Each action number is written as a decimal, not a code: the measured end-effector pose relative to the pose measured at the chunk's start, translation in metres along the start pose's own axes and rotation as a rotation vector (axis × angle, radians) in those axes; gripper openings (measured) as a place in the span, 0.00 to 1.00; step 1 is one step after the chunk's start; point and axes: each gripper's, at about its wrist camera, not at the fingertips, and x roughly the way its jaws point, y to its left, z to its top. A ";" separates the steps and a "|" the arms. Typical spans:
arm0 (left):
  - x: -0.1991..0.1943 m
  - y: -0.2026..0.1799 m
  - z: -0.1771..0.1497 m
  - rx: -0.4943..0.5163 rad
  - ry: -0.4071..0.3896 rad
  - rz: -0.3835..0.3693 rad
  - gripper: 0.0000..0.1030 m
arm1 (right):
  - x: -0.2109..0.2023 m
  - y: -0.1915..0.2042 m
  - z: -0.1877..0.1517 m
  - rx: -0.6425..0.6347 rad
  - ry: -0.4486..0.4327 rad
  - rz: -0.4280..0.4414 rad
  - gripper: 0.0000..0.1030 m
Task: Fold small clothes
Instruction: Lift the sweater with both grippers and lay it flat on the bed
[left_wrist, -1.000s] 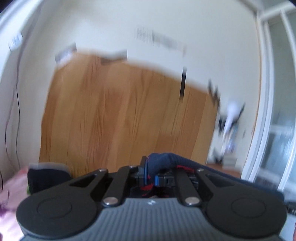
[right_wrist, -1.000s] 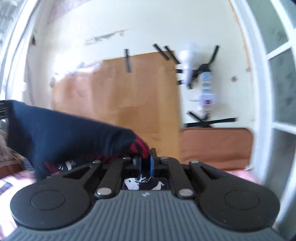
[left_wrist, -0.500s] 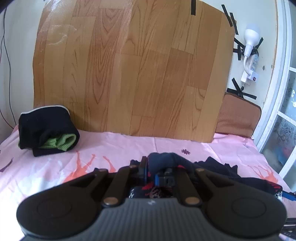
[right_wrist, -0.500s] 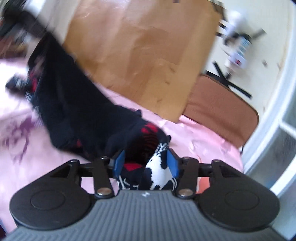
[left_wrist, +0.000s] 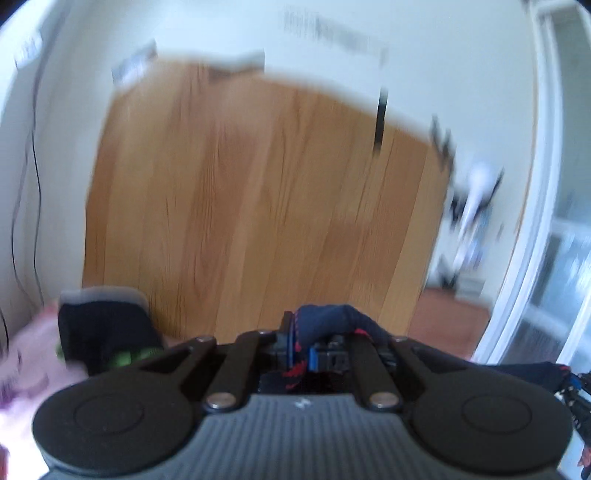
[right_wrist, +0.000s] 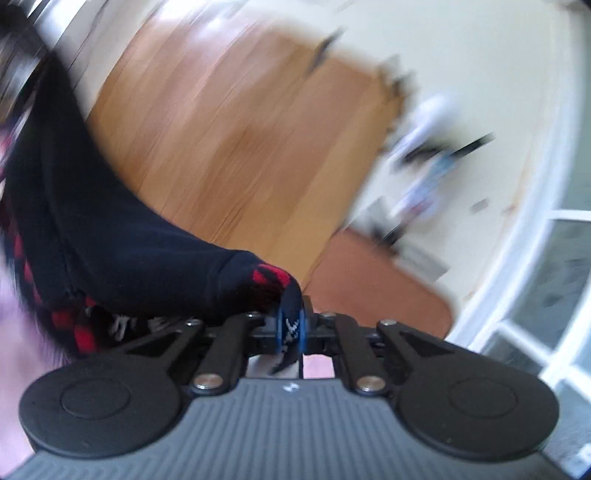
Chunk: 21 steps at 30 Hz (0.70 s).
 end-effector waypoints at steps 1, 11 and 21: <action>-0.016 -0.001 0.014 -0.001 -0.046 -0.020 0.06 | -0.010 -0.014 0.017 0.037 -0.053 -0.015 0.10; -0.121 -0.063 0.120 0.107 -0.358 -0.036 0.06 | -0.094 -0.089 0.173 0.106 -0.431 -0.094 0.10; 0.008 -0.058 0.108 0.156 -0.091 0.072 0.06 | -0.001 -0.111 0.156 0.160 -0.147 0.037 0.11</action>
